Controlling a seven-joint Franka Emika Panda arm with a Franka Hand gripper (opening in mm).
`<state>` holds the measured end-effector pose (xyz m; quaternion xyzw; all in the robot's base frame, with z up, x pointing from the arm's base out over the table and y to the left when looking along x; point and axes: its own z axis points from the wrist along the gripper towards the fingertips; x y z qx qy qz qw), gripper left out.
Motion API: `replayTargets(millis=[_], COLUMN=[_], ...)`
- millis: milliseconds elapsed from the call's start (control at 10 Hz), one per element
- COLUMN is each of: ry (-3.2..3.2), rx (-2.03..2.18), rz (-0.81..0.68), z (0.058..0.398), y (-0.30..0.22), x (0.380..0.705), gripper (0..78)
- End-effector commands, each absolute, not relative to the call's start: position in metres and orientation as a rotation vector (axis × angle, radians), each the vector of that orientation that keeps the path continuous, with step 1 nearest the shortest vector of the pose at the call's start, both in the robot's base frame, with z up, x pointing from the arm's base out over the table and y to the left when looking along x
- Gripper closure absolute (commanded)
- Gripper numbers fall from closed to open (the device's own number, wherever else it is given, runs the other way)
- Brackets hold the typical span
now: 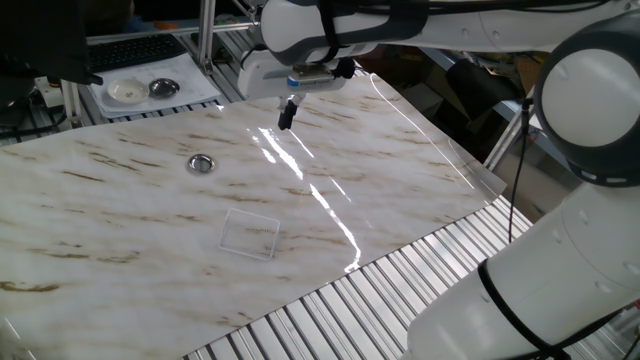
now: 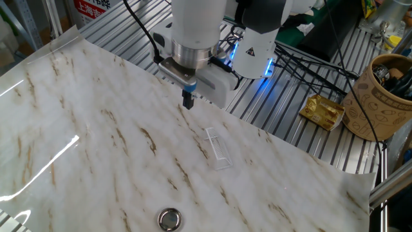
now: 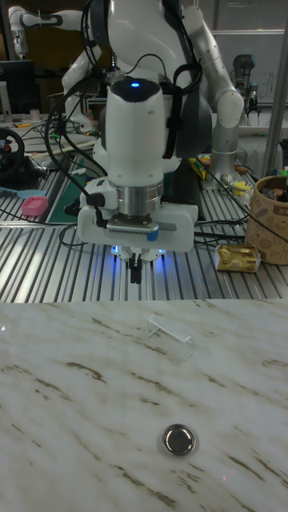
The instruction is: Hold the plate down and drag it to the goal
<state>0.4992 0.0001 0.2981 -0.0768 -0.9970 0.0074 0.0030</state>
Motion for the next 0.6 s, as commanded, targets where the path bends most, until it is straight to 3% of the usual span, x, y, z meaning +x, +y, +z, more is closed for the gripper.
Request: replayTargets(millis=[100,600], ry=[-3.098,-3.093], rx=[-0.462,-0.477], rz=[0.024,0.003], z=[0.299,0.301], y=[0.000,0.000], x=[0.499,0.519], gripper=[77.6,77.6])
